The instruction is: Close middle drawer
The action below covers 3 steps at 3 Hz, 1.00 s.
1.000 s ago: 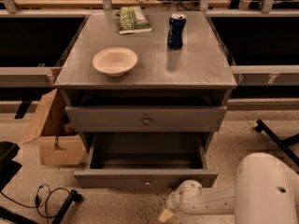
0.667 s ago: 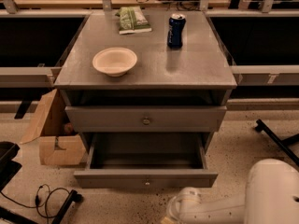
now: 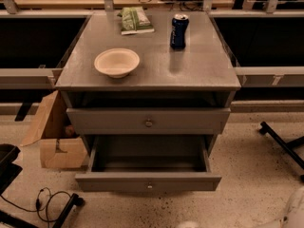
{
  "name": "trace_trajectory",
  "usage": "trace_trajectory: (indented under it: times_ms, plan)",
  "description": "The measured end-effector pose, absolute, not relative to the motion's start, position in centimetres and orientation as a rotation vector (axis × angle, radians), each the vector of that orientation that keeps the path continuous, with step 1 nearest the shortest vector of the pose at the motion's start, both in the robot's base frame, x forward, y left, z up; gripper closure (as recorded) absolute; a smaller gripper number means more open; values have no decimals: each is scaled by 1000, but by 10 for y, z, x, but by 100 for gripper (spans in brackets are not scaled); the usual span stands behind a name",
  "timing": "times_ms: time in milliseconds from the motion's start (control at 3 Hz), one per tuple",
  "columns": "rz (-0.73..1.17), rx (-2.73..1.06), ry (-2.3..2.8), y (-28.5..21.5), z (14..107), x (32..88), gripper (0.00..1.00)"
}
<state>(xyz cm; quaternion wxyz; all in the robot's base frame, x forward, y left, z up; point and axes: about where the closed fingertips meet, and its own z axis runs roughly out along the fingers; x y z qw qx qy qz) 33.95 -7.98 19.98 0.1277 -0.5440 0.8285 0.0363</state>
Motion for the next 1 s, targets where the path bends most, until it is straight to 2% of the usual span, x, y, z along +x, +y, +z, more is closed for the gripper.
trace_trajectory:
  times_ms: [333, 1000]
  plan:
    - [62, -1707, 2362, -85, 188, 309, 100]
    - [56, -1802, 2206, -100, 180, 393, 100]
